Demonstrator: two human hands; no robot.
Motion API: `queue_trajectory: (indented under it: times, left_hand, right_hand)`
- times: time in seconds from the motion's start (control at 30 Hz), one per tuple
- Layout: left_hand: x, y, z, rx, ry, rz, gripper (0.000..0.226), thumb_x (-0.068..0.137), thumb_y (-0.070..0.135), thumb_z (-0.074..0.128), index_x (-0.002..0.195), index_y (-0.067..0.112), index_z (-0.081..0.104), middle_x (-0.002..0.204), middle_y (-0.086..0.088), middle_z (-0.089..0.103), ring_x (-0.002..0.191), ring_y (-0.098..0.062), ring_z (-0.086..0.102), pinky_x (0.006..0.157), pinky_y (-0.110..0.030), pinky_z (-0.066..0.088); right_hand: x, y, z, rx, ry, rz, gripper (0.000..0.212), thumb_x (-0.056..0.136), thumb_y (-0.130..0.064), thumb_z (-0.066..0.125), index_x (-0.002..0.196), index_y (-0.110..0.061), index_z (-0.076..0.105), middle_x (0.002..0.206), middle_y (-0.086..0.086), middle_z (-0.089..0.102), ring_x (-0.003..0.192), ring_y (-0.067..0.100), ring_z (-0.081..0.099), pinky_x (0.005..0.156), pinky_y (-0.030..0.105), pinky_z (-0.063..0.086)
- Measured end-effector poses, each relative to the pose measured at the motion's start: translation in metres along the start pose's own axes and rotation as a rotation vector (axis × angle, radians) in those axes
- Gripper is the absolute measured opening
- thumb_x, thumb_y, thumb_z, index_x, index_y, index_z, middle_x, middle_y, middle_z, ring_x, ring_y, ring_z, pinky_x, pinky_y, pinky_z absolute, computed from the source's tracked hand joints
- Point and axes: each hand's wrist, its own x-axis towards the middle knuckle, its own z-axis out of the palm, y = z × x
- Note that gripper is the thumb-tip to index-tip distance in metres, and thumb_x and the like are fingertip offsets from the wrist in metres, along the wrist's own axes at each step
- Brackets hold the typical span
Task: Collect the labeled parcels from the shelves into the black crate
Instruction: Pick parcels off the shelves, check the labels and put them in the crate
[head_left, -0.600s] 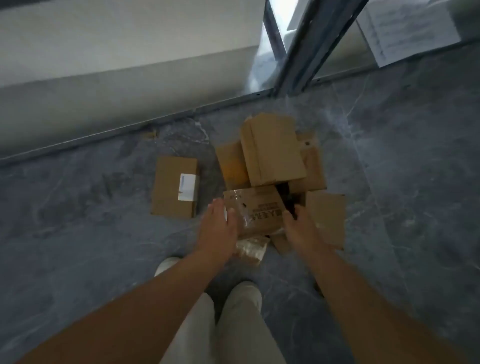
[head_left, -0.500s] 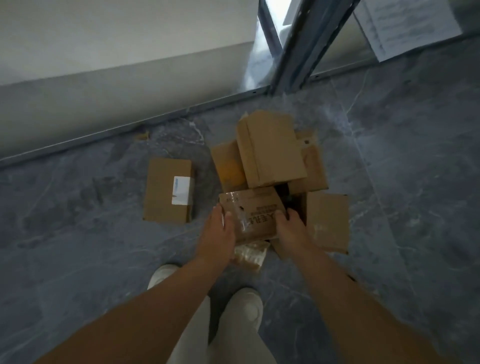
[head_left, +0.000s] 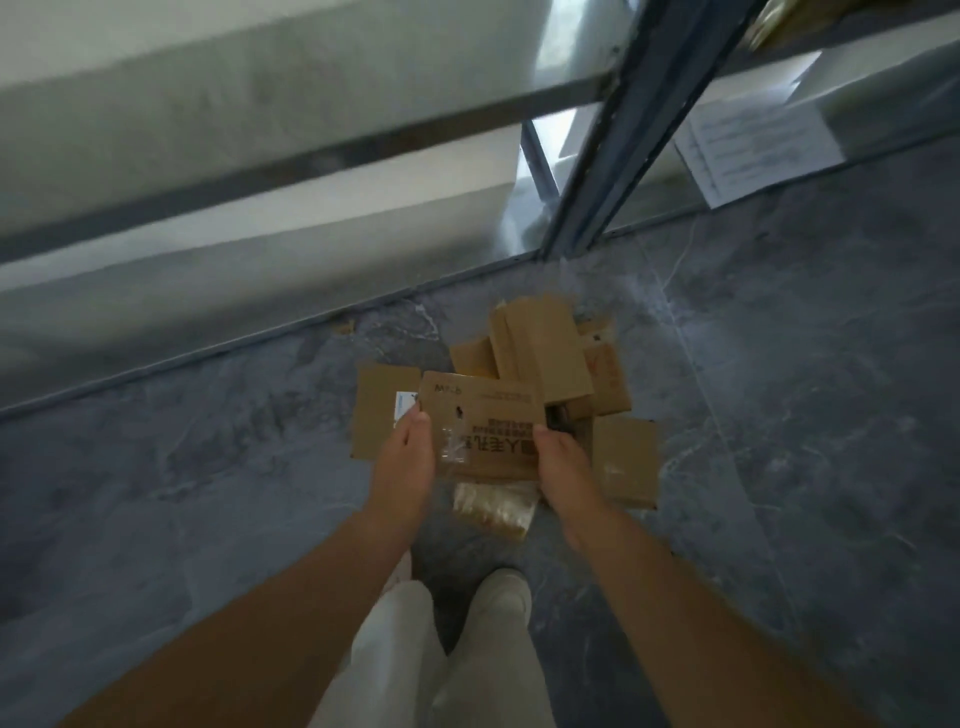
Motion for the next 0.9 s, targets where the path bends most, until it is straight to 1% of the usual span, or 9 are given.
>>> queue_trajectory:
  times: [0.03, 0.1, 0.17, 0.27, 0.43, 0.5, 0.63, 0.8, 0.9]
  left_hand:
    - [-0.014, 0.024, -0.009, -0.024, 0.019, 0.02, 0.035, 0.106, 0.029, 0.03, 0.085, 0.027, 0.057, 0.086, 0.007, 0.057, 0.083, -0.008, 0.056, 0.08, -0.027, 0.043]
    - [-0.047, 0.074, -0.027, -0.031, 0.028, 0.07, 0.037, 0.106, 0.031, 0.028, 0.086, 0.029, 0.059, 0.089, 0.006, 0.06, 0.092, -0.012, 0.06, 0.083, -0.03, 0.041]
    - [-0.083, 0.124, -0.042, -0.069, 0.023, 0.148, 0.039, 0.106, 0.033, 0.028, 0.092, 0.026, 0.064, 0.094, 0.0, 0.066, 0.096, -0.016, 0.063, 0.078, -0.03, 0.044]
    - [-0.154, 0.207, -0.066, -0.182, 0.005, 0.268, 0.037, 0.106, 0.032, 0.032, 0.092, 0.026, 0.065, 0.09, 0.004, 0.066, 0.085, -0.006, 0.061, 0.069, -0.021, 0.044]
    - [-0.267, 0.314, -0.118, -0.194, -0.037, 0.525, 0.041, 0.106, 0.037, 0.028, 0.124, 0.024, 0.063, 0.114, 0.0, 0.068, 0.104, -0.01, 0.062, 0.087, -0.023, 0.048]
    - [-0.307, 0.343, -0.14, -0.212, -0.009, 0.615, 0.04, 0.106, 0.036, 0.029, 0.126, 0.025, 0.062, 0.114, 0.004, 0.067, 0.105, -0.009, 0.061, 0.089, -0.023, 0.046]
    - [-0.373, 0.379, -0.187, -0.307, 0.043, 0.763, 0.038, 0.106, 0.026, 0.033, 0.131, 0.023, 0.061, 0.118, 0.008, 0.065, 0.106, -0.006, 0.06, 0.081, -0.011, 0.043]
    - [-0.425, 0.381, -0.245, -0.4, 0.097, 0.872, 0.036, 0.105, 0.023, 0.033, 0.13, 0.026, 0.059, 0.119, 0.01, 0.065, 0.112, -0.006, 0.059, 0.09, -0.022, 0.045]
    - [-0.437, 0.366, -0.277, -0.442, 0.119, 0.836, 0.035, 0.105, 0.022, 0.034, 0.13, 0.025, 0.059, 0.122, 0.005, 0.065, 0.114, -0.01, 0.059, 0.096, -0.028, 0.046]
  right_hand:
    - [-0.021, -0.024, -0.007, 0.006, -0.014, -0.022, 0.046, 0.105, -0.041, 0.034, 0.139, -0.013, 0.047, 0.133, 0.007, 0.054, 0.114, 0.022, 0.051, 0.102, 0.038, 0.041]
    - [-0.067, -0.073, -0.027, 0.012, -0.021, -0.077, 0.048, 0.104, -0.044, 0.035, 0.14, -0.017, 0.048, 0.135, 0.006, 0.055, 0.123, 0.025, 0.051, 0.11, 0.045, 0.039]
    - [-0.115, -0.123, -0.053, -0.027, 0.003, -0.175, 0.046, 0.102, -0.046, 0.035, 0.134, -0.019, 0.054, 0.131, 0.006, 0.058, 0.121, 0.026, 0.053, 0.11, 0.049, 0.04]
    - [-0.203, -0.191, -0.093, -0.071, 0.039, -0.334, 0.049, 0.095, -0.054, 0.035, 0.125, -0.023, 0.057, 0.122, 0.005, 0.062, 0.113, 0.024, 0.058, 0.103, 0.05, 0.045]
    - [-0.352, -0.263, -0.14, -0.007, 0.096, -0.541, 0.049, 0.083, -0.059, 0.042, 0.116, -0.029, 0.063, 0.114, 0.0, 0.069, 0.107, 0.02, 0.064, 0.097, 0.045, 0.051]
    - [-0.404, -0.282, -0.146, 0.015, 0.082, -0.619, 0.041, 0.092, -0.051, 0.041, 0.117, -0.027, 0.063, 0.113, 0.001, 0.07, 0.105, 0.019, 0.066, 0.097, 0.044, 0.052]
    - [-0.496, -0.315, -0.143, 0.05, 0.001, -0.742, 0.034, 0.103, -0.037, 0.039, 0.123, -0.02, 0.06, 0.111, 0.003, 0.071, 0.102, 0.018, 0.068, 0.088, 0.033, 0.055]
    - [-0.575, -0.335, -0.115, -0.064, -0.036, -0.894, 0.038, 0.105, -0.041, 0.028, 0.13, -0.025, 0.053, 0.115, 0.001, 0.067, 0.109, 0.018, 0.063, 0.103, 0.04, 0.048]
    - [-0.604, -0.331, -0.088, -0.101, -0.057, -0.913, 0.034, 0.106, -0.039, 0.03, 0.126, -0.026, 0.054, 0.111, 0.001, 0.068, 0.106, 0.017, 0.064, 0.097, 0.036, 0.05]
